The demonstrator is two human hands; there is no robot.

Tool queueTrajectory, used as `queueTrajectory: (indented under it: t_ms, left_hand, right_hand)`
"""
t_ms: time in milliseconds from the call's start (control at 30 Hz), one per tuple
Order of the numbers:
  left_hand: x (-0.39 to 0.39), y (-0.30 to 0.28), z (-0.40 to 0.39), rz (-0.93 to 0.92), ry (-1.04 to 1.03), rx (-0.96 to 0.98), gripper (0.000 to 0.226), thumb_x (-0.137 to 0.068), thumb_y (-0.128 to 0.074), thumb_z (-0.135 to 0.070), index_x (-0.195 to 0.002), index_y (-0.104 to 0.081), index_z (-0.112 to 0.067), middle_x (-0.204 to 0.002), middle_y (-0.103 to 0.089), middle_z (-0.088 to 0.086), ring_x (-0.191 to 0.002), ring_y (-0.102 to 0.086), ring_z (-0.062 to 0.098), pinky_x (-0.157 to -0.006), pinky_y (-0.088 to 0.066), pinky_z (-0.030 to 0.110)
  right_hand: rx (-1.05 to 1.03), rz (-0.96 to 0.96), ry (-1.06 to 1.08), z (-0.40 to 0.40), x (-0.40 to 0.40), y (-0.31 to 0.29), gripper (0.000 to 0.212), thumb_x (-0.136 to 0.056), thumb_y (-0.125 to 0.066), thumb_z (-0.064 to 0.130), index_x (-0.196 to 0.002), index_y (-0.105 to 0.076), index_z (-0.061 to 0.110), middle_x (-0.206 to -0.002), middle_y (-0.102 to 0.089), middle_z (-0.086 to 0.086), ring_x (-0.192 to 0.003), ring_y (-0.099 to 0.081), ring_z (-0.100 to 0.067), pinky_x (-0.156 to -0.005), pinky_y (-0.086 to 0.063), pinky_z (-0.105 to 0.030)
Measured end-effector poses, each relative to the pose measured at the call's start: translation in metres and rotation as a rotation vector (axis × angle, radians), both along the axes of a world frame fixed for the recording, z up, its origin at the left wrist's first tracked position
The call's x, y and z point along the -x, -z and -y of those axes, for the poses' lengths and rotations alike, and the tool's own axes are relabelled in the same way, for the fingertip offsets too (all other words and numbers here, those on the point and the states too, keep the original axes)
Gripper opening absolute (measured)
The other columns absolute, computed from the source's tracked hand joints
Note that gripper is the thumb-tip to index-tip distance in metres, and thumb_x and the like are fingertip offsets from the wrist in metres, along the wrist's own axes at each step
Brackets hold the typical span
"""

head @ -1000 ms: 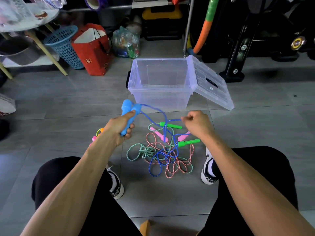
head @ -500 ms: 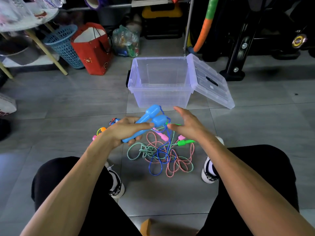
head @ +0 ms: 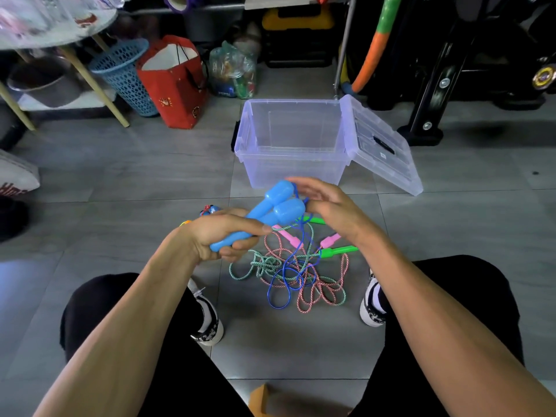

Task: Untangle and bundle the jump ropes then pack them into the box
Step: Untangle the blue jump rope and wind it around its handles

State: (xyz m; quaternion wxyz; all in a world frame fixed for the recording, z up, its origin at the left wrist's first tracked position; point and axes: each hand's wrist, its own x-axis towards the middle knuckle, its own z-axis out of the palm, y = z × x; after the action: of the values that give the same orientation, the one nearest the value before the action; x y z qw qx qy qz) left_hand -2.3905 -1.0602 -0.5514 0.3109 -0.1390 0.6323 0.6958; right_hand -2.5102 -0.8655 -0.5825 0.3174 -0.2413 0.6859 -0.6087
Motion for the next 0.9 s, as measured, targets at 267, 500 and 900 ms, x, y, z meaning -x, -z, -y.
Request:
queueTrajectory:
  t_ms: [267, 500, 900]
  left_hand:
    - [0.009, -0.001, -0.004, -0.029, -0.407, -0.203, 0.018, -0.077, -0.063, -0.018, -0.077, -0.046, -0.011, -0.046, -0.037, -0.002, -0.027, -0.025, 0.005, -0.032, -0.019, 0.015]
    - [0.016, -0.005, -0.018, -0.075, -0.376, -0.211, 0.022, -0.082, -0.064, -0.013, -0.1, -0.052, -0.011, -0.068, -0.048, 0.002, -0.041, -0.039, 0.007, -0.03, -0.027, 0.014]
    - [0.033, 0.033, -0.034, -0.361, 0.16, 1.081, 0.018, -0.094, -0.059, -0.023, -0.107, -0.054, -0.011, -0.09, -0.058, 0.003, -0.08, -0.051, 0.024, -0.064, -0.034, 0.028]
  right_hand:
    - [-0.023, 0.124, 0.109, 0.01, -0.007, -0.003, 0.031, -0.095, -0.037, 0.021, -0.089, -0.067, 0.015, -0.054, -0.042, 0.0, -0.048, -0.035, -0.016, -0.051, -0.037, -0.026]
    - [-0.527, -0.497, 0.112, 0.016, -0.017, 0.011, 0.035, -0.104, -0.034, 0.025, -0.096, -0.062, 0.006, -0.096, -0.068, -0.013, -0.093, -0.058, -0.03, -0.081, -0.045, -0.035]
    - [-0.935, -0.827, -0.343, -0.005, -0.028, -0.012, 0.015, -0.093, -0.044, 0.016, -0.09, -0.054, 0.005, -0.095, -0.059, -0.015, -0.075, -0.051, -0.032, -0.062, -0.036, -0.033]
